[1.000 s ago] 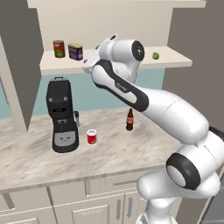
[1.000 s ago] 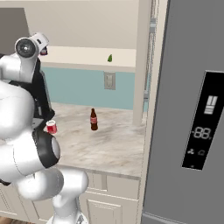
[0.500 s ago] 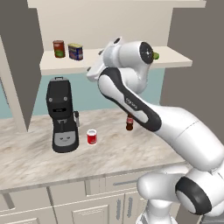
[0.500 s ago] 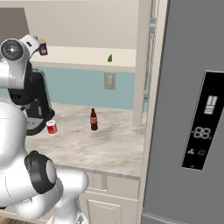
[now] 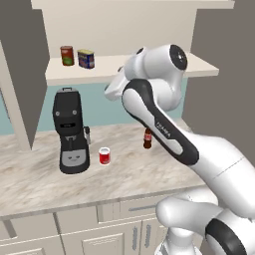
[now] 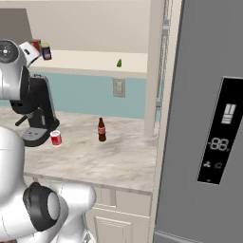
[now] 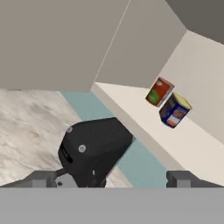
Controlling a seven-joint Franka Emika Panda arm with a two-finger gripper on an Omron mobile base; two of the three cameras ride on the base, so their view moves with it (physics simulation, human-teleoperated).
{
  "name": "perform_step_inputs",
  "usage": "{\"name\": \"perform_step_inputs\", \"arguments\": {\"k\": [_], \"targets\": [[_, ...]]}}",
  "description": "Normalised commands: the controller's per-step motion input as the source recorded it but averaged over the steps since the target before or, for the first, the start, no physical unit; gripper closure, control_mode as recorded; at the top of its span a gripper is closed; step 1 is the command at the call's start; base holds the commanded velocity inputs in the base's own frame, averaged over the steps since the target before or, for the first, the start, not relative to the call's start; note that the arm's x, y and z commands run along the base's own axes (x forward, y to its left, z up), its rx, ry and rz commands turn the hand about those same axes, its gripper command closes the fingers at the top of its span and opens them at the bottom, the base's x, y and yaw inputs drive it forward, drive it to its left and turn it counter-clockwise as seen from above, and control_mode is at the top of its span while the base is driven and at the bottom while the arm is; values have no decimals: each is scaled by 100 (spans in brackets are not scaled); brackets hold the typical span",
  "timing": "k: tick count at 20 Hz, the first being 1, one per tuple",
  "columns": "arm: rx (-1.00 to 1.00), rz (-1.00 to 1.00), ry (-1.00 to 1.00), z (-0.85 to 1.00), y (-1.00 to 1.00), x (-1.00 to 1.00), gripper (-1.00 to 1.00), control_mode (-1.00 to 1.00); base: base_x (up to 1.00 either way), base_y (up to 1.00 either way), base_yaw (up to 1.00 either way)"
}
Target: Pick the cans from the counter and place them in their designated side in the cabinet.
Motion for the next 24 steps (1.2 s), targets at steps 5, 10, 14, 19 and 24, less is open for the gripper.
{"name": "perform_step_inputs", "arguments": {"k": [5, 10, 14, 19, 24], "targets": [[0, 0, 25, -5, -20, -42, -100, -100, 0, 0, 0], [0, 0, 8, -17, -17, -51, -100, -100, 0, 0, 0], [0, 0, -2, -13, 1, -29, -100, -100, 0, 0, 0], [-1, -4, -4, -11, -2, -23, -100, -100, 0, 0, 0], [-6, -12, 0, -25, -16, -29, -100, -100, 0, 0, 0]]}}
